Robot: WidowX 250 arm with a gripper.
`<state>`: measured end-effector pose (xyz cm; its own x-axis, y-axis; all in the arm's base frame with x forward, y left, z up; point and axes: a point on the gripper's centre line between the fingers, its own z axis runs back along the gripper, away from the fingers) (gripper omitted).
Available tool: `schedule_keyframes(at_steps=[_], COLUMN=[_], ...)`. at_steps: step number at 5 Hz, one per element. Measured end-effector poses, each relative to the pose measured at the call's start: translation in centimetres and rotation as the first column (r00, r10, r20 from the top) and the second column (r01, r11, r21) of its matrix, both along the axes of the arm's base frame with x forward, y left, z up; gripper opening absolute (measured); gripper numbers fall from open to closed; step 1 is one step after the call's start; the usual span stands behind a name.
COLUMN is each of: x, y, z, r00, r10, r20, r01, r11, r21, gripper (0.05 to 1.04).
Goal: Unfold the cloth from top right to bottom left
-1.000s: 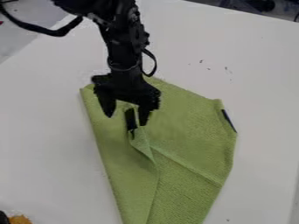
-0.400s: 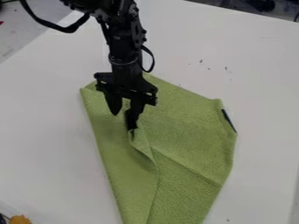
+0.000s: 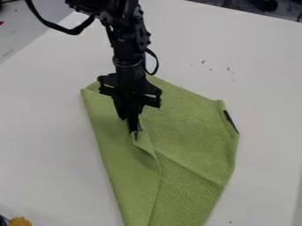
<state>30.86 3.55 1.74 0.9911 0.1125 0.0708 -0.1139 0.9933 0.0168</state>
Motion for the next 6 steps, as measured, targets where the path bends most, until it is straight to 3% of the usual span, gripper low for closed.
schedule_keyframes(at_steps=[2,3,5,6], x=[0.97,1.16,1.11,0.34], y=[-0.75,-1.15,-1.26,-0.83], z=[0.16,-0.09,-0.53,-0.29], r00=[1.000,0.999,0.999,0.999], r10=[-0.019,-0.028,-0.038,-0.016], r20=[-0.005,-0.024,-0.032,-0.052], r01=[0.019,0.028,0.037,0.016], r11=[1.000,1.000,0.999,1.000], r21=[-0.008,-0.011,-0.022,0.003], gripper=[0.962,1.003,0.969,0.977])
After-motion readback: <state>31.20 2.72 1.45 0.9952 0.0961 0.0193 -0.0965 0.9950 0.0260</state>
